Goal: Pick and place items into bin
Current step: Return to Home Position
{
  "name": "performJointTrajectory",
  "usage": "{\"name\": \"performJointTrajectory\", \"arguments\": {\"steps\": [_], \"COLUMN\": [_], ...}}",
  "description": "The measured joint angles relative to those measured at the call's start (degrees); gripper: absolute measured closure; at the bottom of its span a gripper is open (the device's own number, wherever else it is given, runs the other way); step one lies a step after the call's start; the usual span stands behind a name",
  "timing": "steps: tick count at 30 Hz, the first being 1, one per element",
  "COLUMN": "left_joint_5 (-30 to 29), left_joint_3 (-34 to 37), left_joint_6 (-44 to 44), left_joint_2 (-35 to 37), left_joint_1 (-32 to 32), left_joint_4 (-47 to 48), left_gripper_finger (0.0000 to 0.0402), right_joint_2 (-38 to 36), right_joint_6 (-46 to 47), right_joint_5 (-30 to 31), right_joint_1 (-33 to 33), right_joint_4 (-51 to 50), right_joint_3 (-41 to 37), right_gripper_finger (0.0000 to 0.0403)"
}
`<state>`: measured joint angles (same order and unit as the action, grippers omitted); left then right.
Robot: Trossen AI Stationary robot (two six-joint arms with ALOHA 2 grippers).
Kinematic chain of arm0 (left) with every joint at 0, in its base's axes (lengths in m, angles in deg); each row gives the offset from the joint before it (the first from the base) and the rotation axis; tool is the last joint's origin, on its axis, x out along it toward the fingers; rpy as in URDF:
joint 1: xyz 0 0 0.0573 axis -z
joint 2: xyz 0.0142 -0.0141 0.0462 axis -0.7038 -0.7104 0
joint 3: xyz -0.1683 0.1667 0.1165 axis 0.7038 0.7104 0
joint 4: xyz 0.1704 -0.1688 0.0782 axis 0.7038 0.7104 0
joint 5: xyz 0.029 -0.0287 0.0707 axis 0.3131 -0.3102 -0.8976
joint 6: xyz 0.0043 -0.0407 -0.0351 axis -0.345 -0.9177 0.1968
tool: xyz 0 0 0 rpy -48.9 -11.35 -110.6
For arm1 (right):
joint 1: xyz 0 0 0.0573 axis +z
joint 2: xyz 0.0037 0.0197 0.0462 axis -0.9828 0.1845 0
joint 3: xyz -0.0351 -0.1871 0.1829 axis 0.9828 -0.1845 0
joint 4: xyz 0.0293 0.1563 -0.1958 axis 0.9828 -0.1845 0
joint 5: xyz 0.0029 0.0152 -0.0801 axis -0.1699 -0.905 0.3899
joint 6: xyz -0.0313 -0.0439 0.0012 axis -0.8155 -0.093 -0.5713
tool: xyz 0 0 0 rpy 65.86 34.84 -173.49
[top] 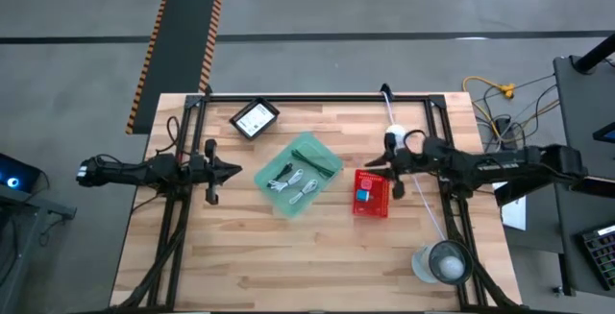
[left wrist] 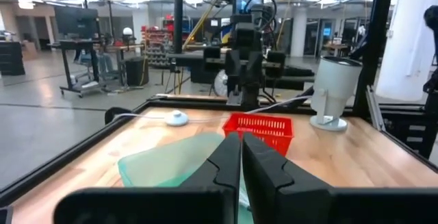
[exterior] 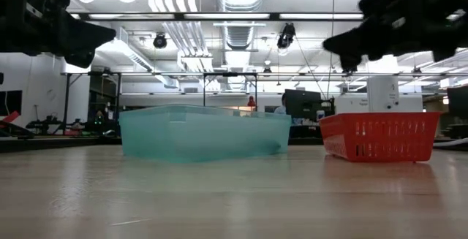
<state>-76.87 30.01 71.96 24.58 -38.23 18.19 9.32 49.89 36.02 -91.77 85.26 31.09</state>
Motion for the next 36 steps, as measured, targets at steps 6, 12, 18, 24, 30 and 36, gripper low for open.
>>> {"name": "performJointTrajectory", "arguments": {"steps": [6, 12, 18, 24, 30, 36], "left_joint_5": [0.26, 0.26, 0.26, 0.24, 0.83, 1.22], "left_joint_3": [0.02, 0.02, 0.02, 0.04, -0.17, -0.24], "left_joint_6": [-0.38, -0.59, -0.94, -0.01, 1.21, -2.01], "left_joint_2": [-0.11, -0.13, -0.51, -0.57, -1.98, -4.32], "left_joint_1": [0.0, 0.0, 0.0, 0.0, 0.0, 0.0], "left_joint_4": [0.68, 0.81, 0.95, 1.12, 2.18, 2.37], "left_gripper_finger": [0.0401, 0.0401, 0.0401, 0.0401, 0.0401, 0.0401], "right_joint_2": [-10.83, -16.75, -21.92, -29.07, -36.19, -43.88], "right_joint_6": [5.92, 8.91, 6.23, 0.77, -0.06, 2.3], "right_joint_5": [0.38, 4.65, 18.93, 37.9, 39.7, 39.89], "right_joint_1": [3.8, 9.8, 22.74, 33.48, 36.82, 36.8], "right_joint_4": [-1.05, -8.49, -12.77, -19.42, -23.75, -27.86], "right_joint_3": [-4.43, -4.38, -4.27, -4.36, -5.06, -6.56], "right_gripper_finger": [0.0351, 0.0351, 0.0351, 0.0351, 0.0351, 0.0351]}}
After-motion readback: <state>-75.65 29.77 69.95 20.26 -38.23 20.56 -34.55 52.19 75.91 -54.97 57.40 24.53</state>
